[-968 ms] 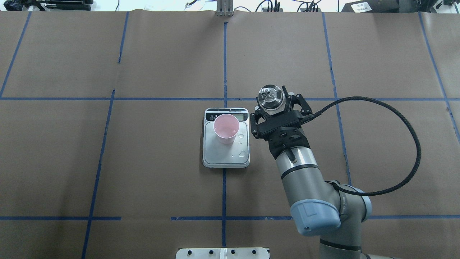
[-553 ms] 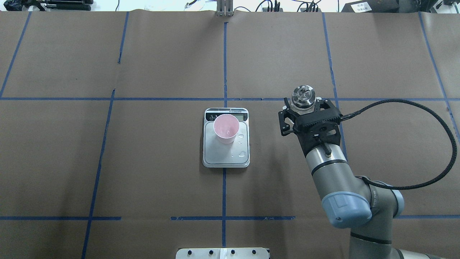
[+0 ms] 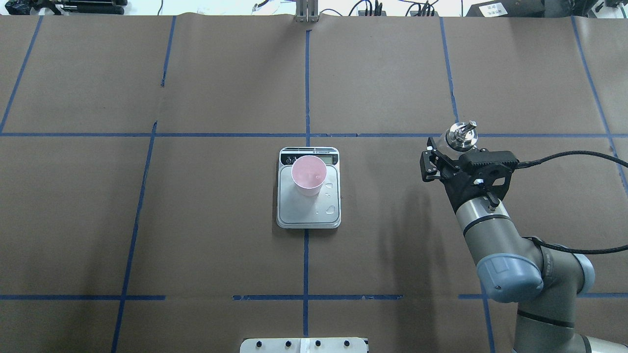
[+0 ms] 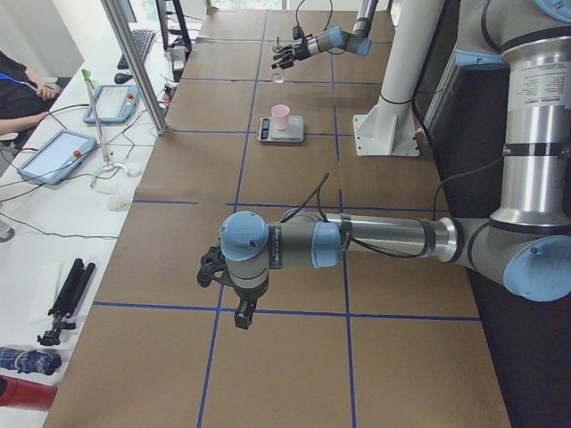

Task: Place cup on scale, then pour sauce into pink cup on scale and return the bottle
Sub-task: 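Lower the sauce bottle to its original spot with the right gripper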

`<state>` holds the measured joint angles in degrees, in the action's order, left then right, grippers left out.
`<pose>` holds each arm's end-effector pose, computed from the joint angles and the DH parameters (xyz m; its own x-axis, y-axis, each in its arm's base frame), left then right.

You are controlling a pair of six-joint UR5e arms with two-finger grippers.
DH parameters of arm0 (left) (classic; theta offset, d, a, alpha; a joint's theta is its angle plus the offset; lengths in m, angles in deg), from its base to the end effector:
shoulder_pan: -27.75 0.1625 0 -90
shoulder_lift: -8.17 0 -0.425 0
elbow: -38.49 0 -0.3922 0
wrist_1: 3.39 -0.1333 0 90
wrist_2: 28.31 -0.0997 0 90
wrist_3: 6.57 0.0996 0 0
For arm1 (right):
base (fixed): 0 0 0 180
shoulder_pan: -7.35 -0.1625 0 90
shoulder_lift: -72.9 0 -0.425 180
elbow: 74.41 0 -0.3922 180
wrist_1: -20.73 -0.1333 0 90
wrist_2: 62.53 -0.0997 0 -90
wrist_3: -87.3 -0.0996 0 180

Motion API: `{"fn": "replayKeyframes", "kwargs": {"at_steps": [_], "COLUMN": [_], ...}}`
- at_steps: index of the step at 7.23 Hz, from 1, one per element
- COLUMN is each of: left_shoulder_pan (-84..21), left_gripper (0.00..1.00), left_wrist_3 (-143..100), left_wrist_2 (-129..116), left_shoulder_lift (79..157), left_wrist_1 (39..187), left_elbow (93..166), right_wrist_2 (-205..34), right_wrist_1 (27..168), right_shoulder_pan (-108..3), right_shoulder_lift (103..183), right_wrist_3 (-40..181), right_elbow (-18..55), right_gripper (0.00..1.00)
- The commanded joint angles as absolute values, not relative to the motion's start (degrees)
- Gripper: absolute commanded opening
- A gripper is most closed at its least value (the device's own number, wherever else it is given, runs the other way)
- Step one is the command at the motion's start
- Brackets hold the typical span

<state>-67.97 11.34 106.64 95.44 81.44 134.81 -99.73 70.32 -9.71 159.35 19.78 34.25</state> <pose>-0.1094 -0.4603 0.6357 0.6989 0.2203 -0.6805 -0.1212 0.9741 0.1909 -0.4049 -0.3467 0.3776 0.7326 -0.0170 0.6804 -0.6206 0.3939 0.6780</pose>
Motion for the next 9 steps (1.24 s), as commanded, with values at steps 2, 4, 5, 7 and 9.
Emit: {"fn": "replayKeyframes", "kwargs": {"at_steps": [2,4,5,7,9], "left_shoulder_pan": [-68.0,-67.8,-67.8,-67.8,-67.8], "left_gripper": [1.0,1.0,1.0,1.0,1.0], "left_wrist_3": [11.3,11.3,11.3,11.2,11.2], "left_wrist_2": [106.7,106.7,106.7,106.6,106.5], "left_shoulder_lift": [95.5,95.5,95.5,95.6,95.6], "left_wrist_1": [81.6,81.6,81.6,81.6,81.7], "left_elbow": [134.8,134.8,134.8,134.8,134.8], "right_wrist_2": [-105.2,-107.5,-107.6,-107.8,-108.6], "right_wrist_1": [70.5,70.6,70.6,70.6,70.6], "right_shoulder_pan": [-9.8,-9.8,-9.8,-9.7,-9.7], "right_shoulder_lift": [163.0,165.1,165.4,165.3,164.4], "right_wrist_3": [17.7,17.7,17.7,17.3,9.3], "right_elbow": [33.7,33.5,33.3,32.0,32.2], "right_gripper": [0.0,0.0,0.0,0.0,0.99]}}
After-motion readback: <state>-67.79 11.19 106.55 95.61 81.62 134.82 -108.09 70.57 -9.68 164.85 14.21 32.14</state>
